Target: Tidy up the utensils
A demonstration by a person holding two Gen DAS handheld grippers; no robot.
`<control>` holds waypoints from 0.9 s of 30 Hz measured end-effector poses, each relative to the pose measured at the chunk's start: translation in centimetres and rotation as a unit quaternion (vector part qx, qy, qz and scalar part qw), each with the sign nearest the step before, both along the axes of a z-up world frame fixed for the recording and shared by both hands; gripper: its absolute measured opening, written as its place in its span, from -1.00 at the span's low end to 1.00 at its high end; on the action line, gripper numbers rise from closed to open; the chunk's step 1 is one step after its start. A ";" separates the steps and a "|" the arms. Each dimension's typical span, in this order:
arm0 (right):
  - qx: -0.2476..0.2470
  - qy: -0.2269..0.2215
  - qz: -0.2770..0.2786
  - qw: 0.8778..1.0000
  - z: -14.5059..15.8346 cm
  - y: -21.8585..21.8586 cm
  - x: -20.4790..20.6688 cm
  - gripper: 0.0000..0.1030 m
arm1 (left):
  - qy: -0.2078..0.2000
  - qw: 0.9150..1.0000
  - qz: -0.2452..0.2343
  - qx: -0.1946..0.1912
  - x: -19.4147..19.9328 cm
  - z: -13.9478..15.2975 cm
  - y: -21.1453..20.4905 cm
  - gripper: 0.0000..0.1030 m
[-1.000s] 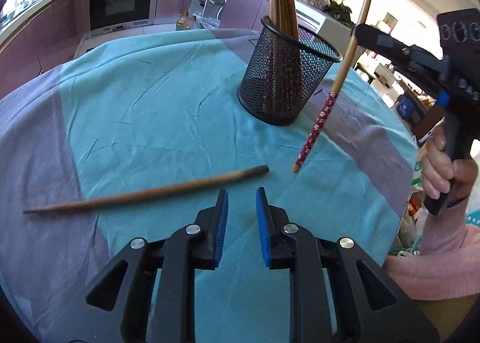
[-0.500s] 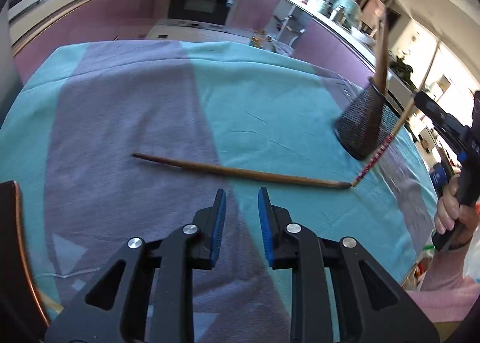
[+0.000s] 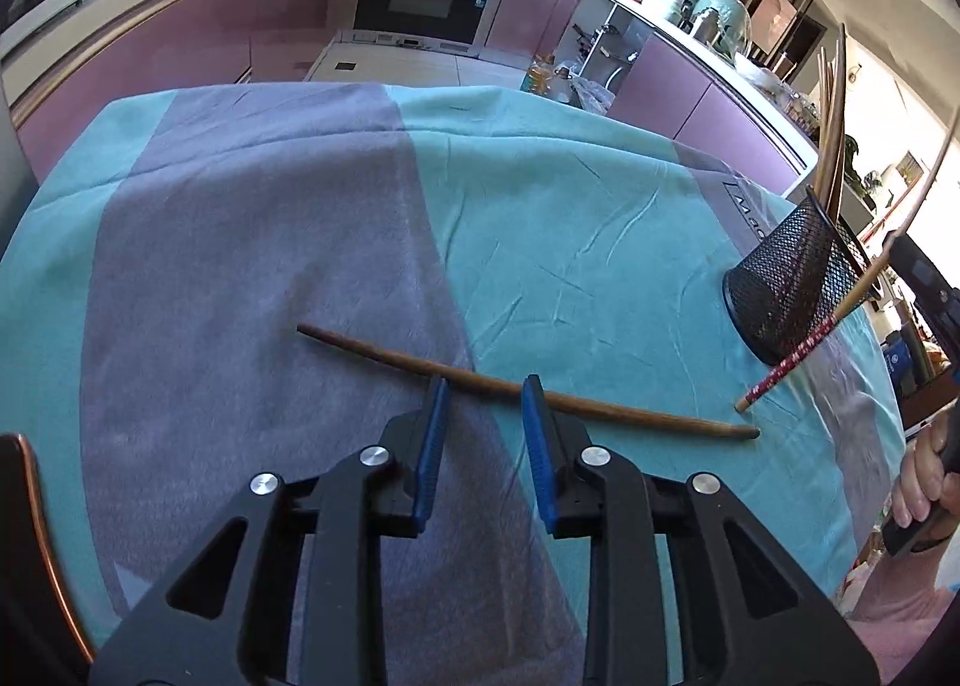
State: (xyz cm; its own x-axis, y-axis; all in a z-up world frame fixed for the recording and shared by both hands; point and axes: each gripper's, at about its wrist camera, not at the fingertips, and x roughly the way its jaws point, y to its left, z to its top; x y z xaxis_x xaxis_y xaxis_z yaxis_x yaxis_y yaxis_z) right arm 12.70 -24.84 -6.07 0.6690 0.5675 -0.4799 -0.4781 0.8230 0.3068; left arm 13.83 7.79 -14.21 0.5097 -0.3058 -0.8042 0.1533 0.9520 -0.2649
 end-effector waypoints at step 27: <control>0.064 0.044 0.084 0.993 -0.4 1.6 -3.0 -0.81 | -0.038 0.997 -0.032 0.065 2.0 2.0 -6.3 -0.30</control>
